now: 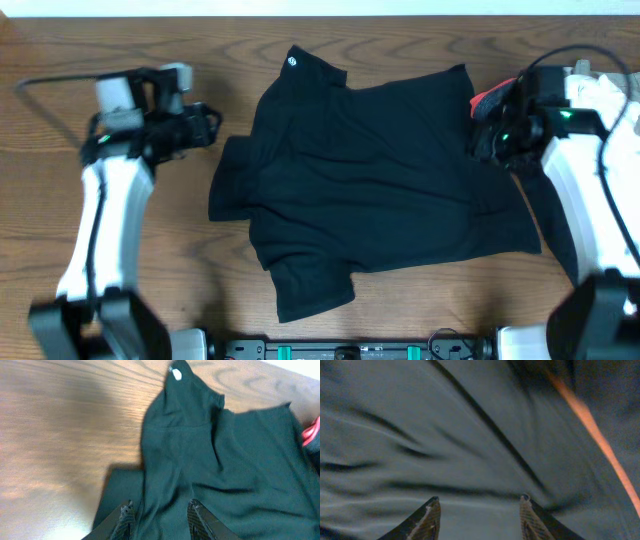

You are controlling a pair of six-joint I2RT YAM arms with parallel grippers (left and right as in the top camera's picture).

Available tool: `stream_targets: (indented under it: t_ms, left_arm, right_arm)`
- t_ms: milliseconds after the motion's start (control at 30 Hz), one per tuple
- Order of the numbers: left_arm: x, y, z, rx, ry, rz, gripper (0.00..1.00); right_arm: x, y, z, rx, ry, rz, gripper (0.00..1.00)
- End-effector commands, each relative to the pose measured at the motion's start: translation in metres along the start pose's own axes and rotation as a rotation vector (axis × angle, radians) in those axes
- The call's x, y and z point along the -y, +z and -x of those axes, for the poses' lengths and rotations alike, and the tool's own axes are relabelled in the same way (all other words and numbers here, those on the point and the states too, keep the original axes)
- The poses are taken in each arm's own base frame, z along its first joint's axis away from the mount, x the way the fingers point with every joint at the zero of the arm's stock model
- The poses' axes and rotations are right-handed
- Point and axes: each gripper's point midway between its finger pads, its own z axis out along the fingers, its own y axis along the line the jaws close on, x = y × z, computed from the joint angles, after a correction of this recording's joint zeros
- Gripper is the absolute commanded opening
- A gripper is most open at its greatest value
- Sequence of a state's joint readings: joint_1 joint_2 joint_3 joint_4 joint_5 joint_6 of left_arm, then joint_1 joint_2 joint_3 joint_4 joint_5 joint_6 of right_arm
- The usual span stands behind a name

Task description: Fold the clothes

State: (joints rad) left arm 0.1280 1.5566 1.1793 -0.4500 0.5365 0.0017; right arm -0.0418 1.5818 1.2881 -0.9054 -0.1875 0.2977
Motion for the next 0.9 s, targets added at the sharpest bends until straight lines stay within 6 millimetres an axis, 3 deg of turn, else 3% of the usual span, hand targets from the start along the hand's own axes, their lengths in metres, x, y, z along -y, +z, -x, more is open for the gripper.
stream_targets:
  t_ms: [0, 200, 433, 667, 867]
  left_arm:
    - [0.007, 0.041, 0.013, -0.016, 0.054, -0.028, 0.39]
    - [-0.002, 0.115, 0.035, 0.014, 0.111, -0.056, 0.39]
    - [-0.021, 0.179, 0.026, 0.004, 0.122, -0.067, 0.39]
    - [-0.022, 0.196, 0.007, -0.048, 0.151, -0.068, 0.37]
    - [-0.035, 0.209, -0.022, -0.147, 0.248, 0.087, 0.29]
  right_arm:
    - [-0.030, -0.009, -0.002, 0.003, -0.052, 0.138, 0.51]
    - [-0.047, -0.007, -0.015, -0.037, -0.089, 0.179, 0.51]
    - [-0.059, -0.006, -0.025, -0.064, -0.124, 0.186, 0.49]
    - [-0.061, -0.005, -0.026, -0.064, -0.131, 0.185, 0.48]
    - [-0.060, -0.005, -0.026, -0.062, -0.131, 0.180, 0.47]
